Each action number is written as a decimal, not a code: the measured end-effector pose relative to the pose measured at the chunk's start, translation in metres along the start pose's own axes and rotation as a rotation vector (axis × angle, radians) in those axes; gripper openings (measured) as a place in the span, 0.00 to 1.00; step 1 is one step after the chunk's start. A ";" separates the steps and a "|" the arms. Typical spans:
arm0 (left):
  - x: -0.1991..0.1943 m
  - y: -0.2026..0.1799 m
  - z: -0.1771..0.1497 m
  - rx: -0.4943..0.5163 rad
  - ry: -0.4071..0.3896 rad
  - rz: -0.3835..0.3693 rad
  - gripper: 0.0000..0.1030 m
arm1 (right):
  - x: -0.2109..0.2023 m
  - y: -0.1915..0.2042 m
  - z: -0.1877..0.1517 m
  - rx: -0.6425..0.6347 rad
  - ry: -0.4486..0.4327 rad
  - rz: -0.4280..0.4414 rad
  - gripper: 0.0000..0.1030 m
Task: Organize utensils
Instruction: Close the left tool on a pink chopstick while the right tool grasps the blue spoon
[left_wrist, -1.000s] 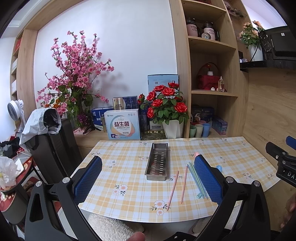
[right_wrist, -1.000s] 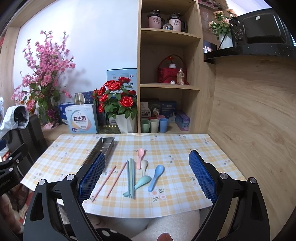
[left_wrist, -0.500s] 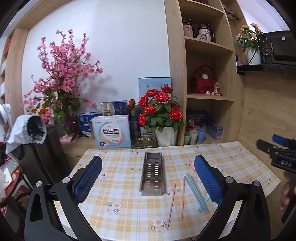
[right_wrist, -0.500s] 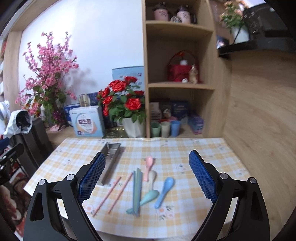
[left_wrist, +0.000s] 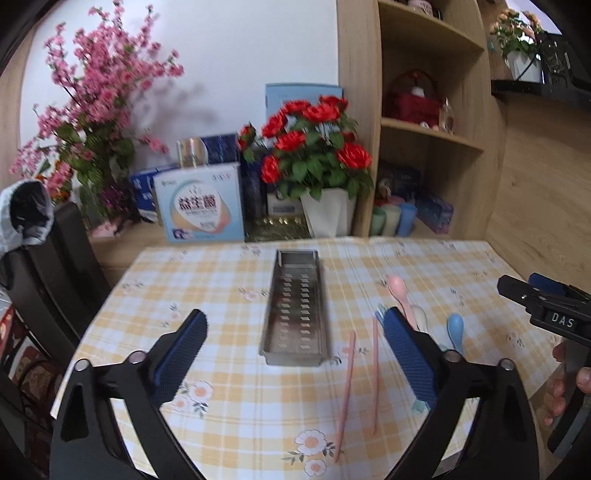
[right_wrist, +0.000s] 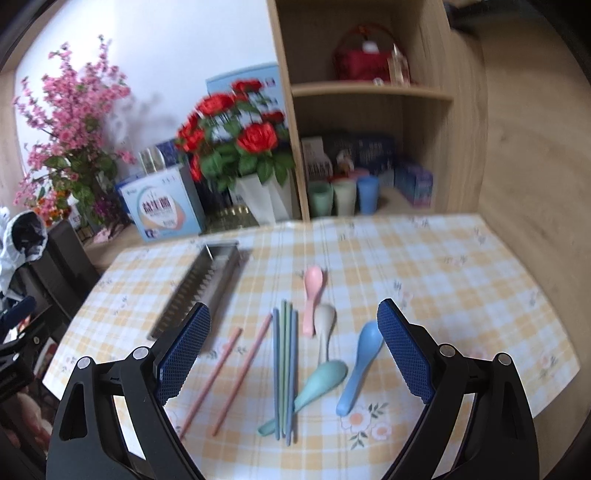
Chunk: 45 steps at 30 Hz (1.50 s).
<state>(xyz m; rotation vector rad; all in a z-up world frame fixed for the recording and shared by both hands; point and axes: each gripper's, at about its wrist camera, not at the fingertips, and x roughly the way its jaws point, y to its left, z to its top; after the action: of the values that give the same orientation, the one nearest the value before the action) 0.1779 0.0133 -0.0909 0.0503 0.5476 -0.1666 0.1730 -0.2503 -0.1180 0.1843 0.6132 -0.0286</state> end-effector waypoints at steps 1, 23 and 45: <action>0.009 -0.002 -0.005 0.005 0.028 -0.014 0.80 | 0.005 -0.003 -0.004 0.004 0.010 -0.004 0.86; 0.158 -0.038 -0.094 0.017 0.473 -0.261 0.29 | 0.089 -0.035 -0.065 0.002 0.156 0.032 0.86; 0.193 -0.067 -0.098 0.104 0.486 -0.140 0.19 | 0.118 -0.091 -0.080 0.125 0.239 0.036 0.75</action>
<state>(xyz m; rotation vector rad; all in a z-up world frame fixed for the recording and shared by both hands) 0.2785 -0.0711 -0.2754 0.1560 1.0283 -0.3235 0.2169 -0.3219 -0.2644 0.3230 0.8467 -0.0102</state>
